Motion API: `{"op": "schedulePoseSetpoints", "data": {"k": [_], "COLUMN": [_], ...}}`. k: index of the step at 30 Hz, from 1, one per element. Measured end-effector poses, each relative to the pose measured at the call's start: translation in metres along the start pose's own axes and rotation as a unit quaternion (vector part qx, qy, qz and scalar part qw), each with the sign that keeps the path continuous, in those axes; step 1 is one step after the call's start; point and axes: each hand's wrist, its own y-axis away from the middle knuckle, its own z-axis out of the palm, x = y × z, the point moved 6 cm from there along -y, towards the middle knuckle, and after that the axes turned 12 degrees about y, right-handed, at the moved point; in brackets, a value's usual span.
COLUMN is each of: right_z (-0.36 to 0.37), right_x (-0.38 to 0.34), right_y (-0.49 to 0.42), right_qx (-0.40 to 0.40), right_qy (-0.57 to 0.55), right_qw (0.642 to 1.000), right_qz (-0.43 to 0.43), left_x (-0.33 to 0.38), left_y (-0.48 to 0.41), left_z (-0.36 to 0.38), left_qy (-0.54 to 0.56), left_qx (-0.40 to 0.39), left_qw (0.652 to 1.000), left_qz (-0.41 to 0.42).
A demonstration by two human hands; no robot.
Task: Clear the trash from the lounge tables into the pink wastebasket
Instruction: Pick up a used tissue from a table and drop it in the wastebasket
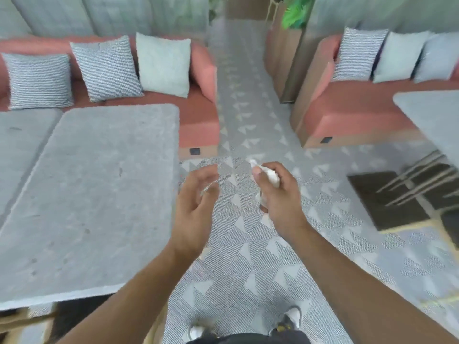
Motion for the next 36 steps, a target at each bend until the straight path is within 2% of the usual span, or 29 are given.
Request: {"op": "schedulePoseSetpoints", "data": {"k": [7,17,27,36], "right_z": [-0.185,-0.462,-0.652,-0.81], "right_x": [0.027,0.066,0.112,0.16], "right_y": [0.035,0.119,0.23,0.28], "right_qx": [0.171,0.363,0.534,0.649], "right_qy": [-0.09,-0.052,-0.082,-0.083], "right_qw": [0.981,0.929,0.838,0.752], "right_qz": [0.028,0.04,0.074,0.085], "left_x": [-0.035,-0.084,-0.132,-0.187], "left_y": [0.019,0.11,0.21,0.274], "left_z": [0.179,0.444,0.65,0.836], "left_qy": [0.02,0.018,0.061,0.107], "left_qx": [-0.171,-0.343,-0.491,-0.579], "left_qw": [0.984,0.937,0.862,0.795], "left_qz": [-0.041,-0.065,-0.113,-0.149]}}
